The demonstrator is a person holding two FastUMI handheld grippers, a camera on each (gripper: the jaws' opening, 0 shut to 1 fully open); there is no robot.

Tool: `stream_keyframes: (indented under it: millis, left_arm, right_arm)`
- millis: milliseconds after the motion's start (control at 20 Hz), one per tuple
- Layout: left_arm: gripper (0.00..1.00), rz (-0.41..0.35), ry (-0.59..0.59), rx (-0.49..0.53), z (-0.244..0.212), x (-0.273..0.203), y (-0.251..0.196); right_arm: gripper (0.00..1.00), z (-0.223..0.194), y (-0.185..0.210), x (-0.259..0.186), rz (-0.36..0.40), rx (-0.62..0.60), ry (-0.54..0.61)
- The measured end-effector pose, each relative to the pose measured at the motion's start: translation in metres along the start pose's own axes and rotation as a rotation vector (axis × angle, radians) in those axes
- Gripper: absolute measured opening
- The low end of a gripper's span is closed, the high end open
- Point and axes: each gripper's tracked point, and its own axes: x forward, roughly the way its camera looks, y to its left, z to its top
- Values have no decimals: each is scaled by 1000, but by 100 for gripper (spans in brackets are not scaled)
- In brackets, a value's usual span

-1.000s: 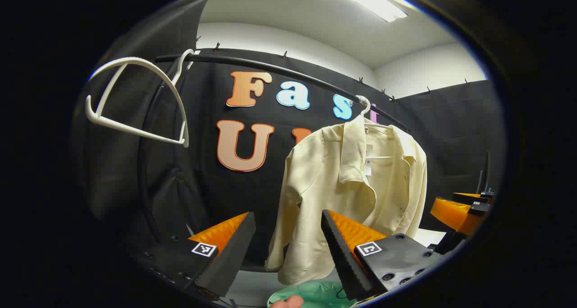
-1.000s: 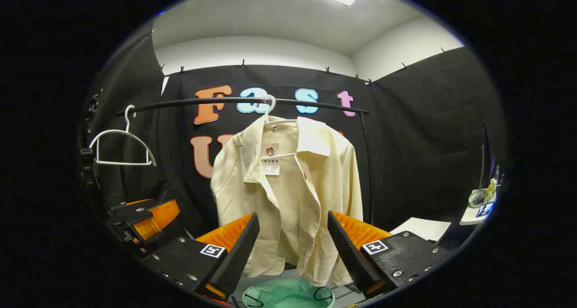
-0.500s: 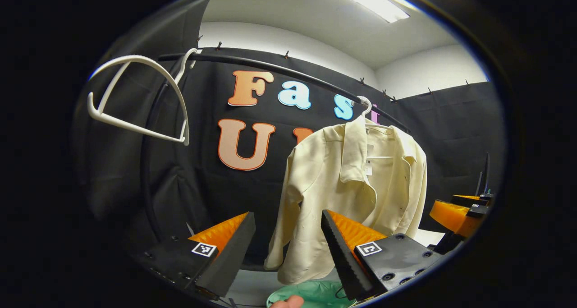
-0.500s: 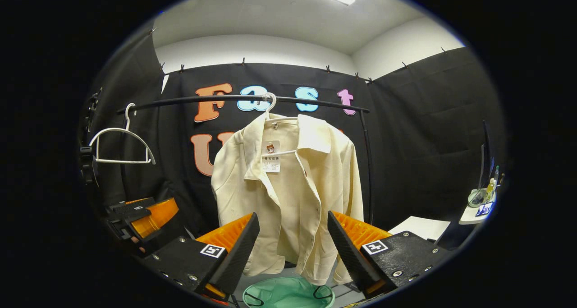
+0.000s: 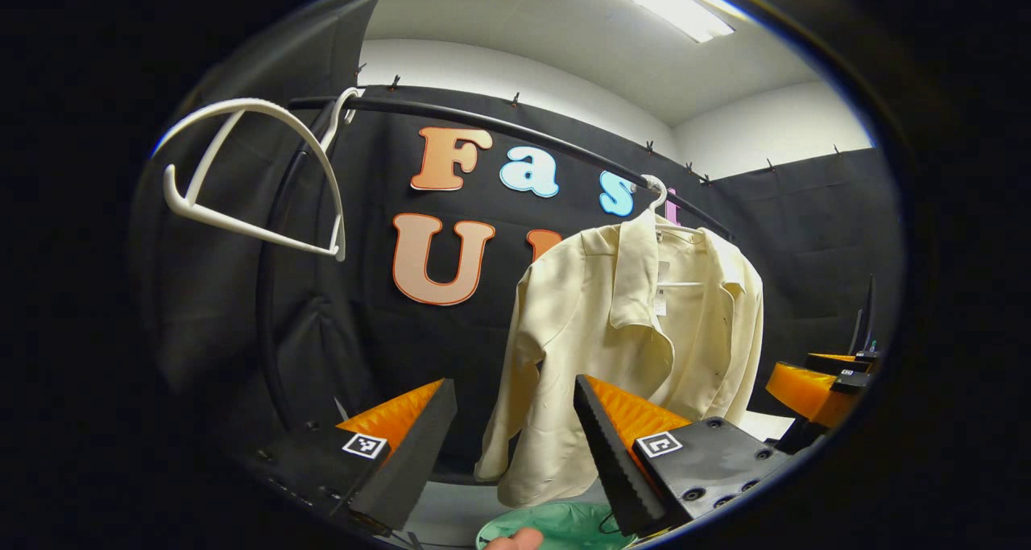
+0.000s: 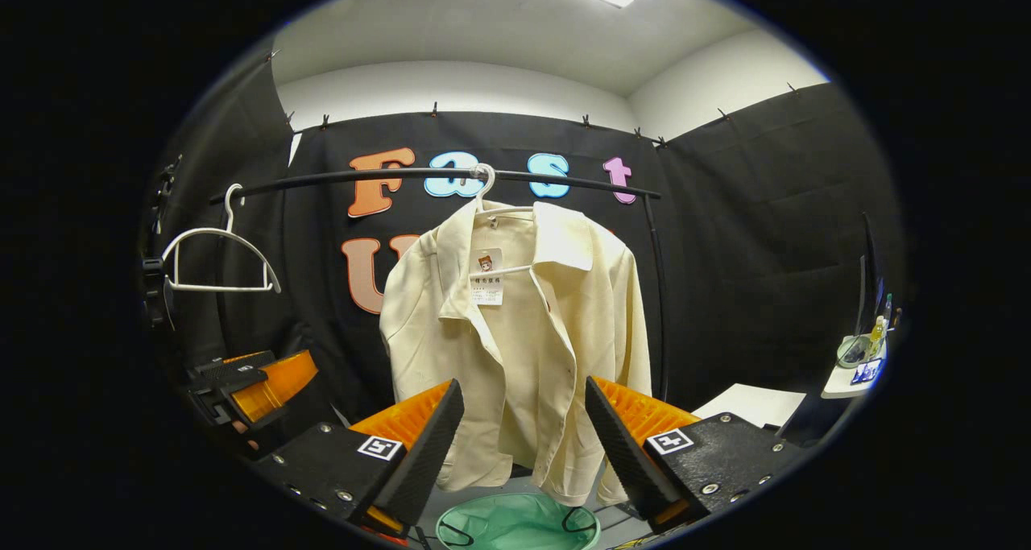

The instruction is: Grasp the clothes on the hanger with both hands and then place them into the laundry hamper below.

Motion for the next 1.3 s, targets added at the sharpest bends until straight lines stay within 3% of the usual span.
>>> stream_keyframes:
  millis: [400,750,950,1000,1050,1200,1300]
  left_arm:
    - [96,-11,16,-22,-4,-1,-5]
    - [96,24,14,5,-4,-8,10]
    - [96,38,22,-1,-8,-11,15]
    - [100,40,28,-8,-10,-11,16]
    - [96,41,33,-16,-12,-10,16]
    - [96,37,33,-24,-13,-9,15]
    - [96,17,10,-23,-9,-5,7]
  right_arm:
    - [95,11,-23,35,-18,-11,-42]
    - [94,8,-27,133,32,-8,-6]
    - [94,0,-38,185,-53,-45,24]
    - [94,-3,-41,195,-88,-64,39]
    - [95,-6,-48,204,-138,-87,54]
    - [94,-9,-60,215,-213,-122,72]
    - [70,-9,-76,214,-252,-120,67]
